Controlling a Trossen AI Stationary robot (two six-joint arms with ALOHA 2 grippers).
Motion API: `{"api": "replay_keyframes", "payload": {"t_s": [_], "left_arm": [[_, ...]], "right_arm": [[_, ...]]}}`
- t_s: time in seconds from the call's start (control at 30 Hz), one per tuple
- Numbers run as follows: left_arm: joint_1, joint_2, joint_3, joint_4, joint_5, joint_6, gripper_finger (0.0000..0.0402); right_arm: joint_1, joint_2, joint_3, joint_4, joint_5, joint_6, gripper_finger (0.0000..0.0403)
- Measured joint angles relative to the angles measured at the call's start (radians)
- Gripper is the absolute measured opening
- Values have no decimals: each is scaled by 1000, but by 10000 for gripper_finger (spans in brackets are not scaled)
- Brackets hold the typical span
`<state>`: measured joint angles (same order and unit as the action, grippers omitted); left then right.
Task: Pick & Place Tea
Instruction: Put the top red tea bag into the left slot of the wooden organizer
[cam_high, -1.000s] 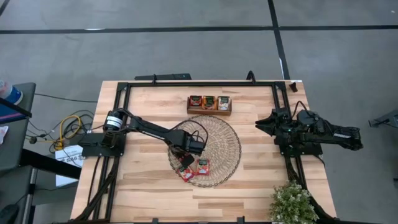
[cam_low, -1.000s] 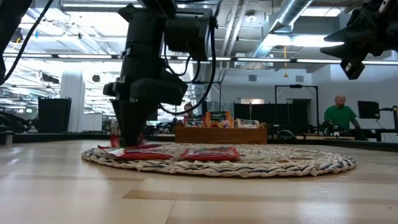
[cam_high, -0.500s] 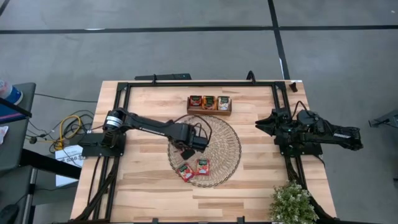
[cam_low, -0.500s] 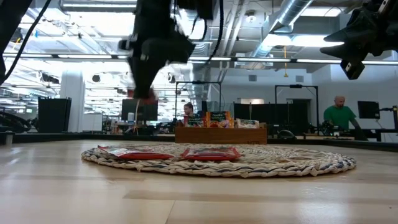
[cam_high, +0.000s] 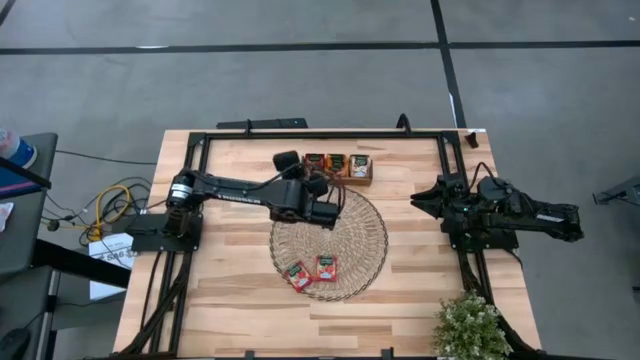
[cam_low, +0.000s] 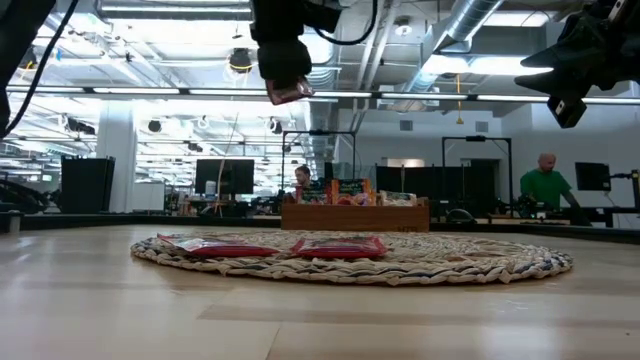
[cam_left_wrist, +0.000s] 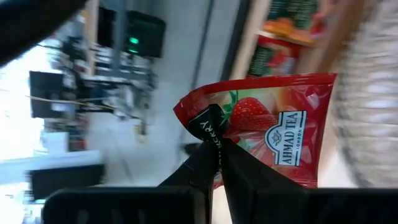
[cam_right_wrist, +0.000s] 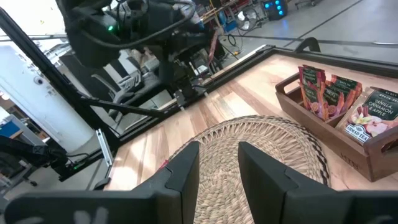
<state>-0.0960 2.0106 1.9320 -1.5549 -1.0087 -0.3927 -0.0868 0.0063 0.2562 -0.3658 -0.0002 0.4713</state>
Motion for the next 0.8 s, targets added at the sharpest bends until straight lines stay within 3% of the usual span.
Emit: {"api": "replay_keyframes", "payload": {"t_s": [0.33, 0.5, 0.8], "left_arm": [[96, 0, 0, 110, -52, 132, 18], [139, -1, -11, 291, 0, 260, 18], [225, -1, -209, 634, 28, 583, 15]], "right_arm": [[0, 0, 0, 0, 0, -1, 103], [0, 0, 0, 0, 0, -7, 103], [0, 0, 0, 0, 0, -8, 103]]}}
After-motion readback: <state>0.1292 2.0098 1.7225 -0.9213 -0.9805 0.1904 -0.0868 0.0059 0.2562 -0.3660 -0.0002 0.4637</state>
